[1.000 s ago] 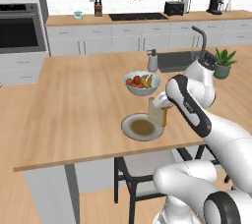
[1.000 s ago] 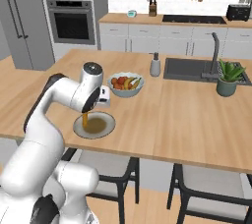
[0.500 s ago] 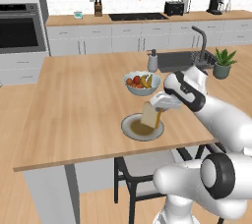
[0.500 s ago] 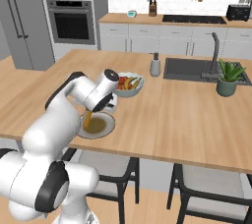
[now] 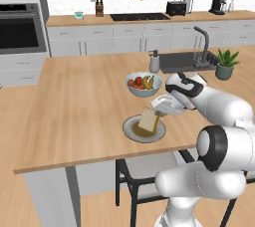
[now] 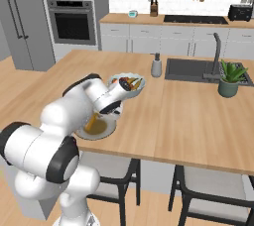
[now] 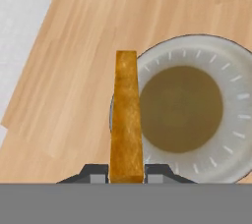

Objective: Start the toaster. Once the lever pops up, take the bread to the plate on the dining counter.

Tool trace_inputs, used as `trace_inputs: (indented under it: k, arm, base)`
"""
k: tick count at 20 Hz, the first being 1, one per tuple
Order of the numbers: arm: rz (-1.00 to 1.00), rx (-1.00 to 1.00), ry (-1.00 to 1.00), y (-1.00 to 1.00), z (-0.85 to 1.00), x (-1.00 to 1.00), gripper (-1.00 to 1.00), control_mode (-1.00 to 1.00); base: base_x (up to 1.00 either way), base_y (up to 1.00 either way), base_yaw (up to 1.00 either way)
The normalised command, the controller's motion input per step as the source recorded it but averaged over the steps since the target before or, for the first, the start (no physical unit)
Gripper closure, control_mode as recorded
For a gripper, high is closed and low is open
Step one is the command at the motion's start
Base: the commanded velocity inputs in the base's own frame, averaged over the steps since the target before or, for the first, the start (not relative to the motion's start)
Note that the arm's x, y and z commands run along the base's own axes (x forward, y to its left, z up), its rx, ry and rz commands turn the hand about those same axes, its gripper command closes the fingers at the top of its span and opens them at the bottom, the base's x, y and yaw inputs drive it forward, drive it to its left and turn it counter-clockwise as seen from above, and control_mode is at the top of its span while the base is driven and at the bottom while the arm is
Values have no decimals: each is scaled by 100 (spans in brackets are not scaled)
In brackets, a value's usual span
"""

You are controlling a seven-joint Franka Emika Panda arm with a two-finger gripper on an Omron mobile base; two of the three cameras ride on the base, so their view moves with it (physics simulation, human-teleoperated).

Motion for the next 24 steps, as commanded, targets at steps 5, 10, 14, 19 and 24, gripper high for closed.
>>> trace_inputs:
  k: [5, 10, 14, 19, 24]
  arm:
    - [0, 6, 0, 0, -27, 31, 100, -100]
    - [0, 2, 0, 2, -30, 19, 100, -100]
    - [0, 0, 0, 3, -22, 4, 100, -100]
    - [0, 0, 0, 0, -22, 1, 100, -100]
    - [0, 0, 0, 0, -26, 0, 100, -100]
  base:
    - [0, 0, 0]
    - [0, 0, 0]
    - [0, 0, 0]
    - [0, 0, 0]
    - [0, 0, 0]
